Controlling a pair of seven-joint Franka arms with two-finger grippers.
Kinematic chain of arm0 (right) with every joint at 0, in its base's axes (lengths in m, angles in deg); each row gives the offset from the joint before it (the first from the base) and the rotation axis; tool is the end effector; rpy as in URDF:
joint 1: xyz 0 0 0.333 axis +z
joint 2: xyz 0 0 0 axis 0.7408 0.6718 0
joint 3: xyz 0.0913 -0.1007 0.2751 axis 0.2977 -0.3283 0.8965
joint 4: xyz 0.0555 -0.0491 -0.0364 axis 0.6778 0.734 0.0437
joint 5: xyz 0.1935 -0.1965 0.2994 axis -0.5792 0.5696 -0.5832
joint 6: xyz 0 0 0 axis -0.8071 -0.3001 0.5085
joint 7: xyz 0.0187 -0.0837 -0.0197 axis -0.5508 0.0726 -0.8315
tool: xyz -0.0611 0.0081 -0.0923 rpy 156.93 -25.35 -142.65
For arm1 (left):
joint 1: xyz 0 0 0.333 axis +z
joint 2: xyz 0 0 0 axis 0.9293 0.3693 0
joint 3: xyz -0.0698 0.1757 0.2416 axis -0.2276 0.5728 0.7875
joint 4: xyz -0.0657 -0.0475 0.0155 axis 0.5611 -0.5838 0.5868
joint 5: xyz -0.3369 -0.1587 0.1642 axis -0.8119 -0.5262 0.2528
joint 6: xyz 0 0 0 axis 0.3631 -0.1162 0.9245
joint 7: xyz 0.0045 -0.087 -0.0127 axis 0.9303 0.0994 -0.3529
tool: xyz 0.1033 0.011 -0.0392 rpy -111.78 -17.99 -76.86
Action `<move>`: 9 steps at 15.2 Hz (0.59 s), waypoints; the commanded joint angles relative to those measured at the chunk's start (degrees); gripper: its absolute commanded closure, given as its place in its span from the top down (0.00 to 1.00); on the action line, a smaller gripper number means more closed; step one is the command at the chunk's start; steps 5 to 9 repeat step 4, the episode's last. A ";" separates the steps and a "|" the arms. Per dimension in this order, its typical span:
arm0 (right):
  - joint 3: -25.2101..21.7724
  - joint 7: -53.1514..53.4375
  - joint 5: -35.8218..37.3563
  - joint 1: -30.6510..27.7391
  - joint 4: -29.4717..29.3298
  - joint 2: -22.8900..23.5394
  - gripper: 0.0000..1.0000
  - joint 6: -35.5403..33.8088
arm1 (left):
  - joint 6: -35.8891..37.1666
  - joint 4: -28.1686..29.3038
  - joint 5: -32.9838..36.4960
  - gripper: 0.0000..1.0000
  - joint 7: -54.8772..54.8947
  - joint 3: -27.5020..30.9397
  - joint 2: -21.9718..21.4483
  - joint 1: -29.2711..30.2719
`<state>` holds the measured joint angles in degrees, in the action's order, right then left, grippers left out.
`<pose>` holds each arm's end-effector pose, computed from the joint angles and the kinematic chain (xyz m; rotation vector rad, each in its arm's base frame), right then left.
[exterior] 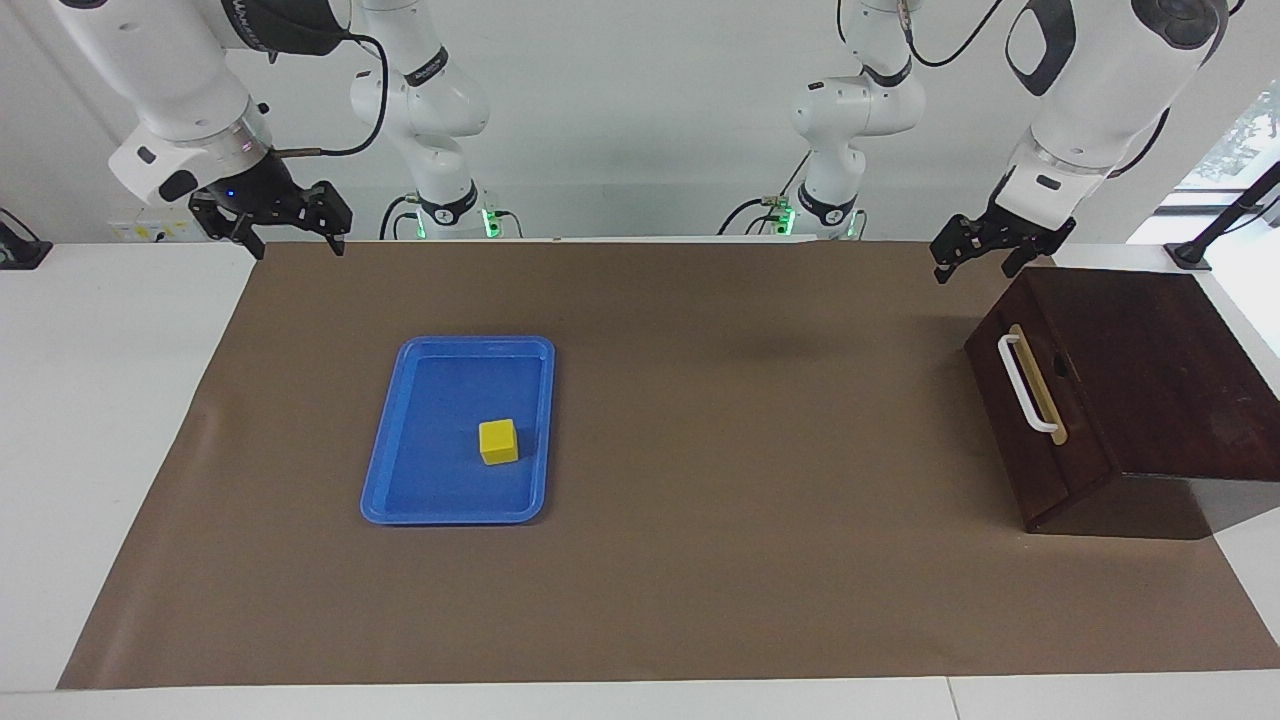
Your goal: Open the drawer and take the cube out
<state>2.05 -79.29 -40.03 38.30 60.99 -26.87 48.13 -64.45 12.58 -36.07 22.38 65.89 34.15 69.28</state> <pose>0.5469 -0.0207 0.6112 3.1084 0.0857 -0.2225 0.5439 -0.0538 0.5834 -3.1371 -0.0125 0.0898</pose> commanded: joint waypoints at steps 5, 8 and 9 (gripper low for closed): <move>1.17 -0.24 1.27 -1.05 -0.14 -0.14 1.00 0.70 | 0.61 0.77 -0.76 1.00 -0.04 0.68 -1.11 -0.60; 1.17 -0.24 1.27 -1.05 -0.14 -0.14 1.00 0.70 | 0.61 0.77 -0.76 1.00 -0.04 0.68 -1.11 -0.60; 1.17 -0.24 1.27 -1.05 -0.14 -0.14 1.00 0.70 | 0.61 0.77 -0.76 1.00 -0.04 0.68 -1.11 -0.60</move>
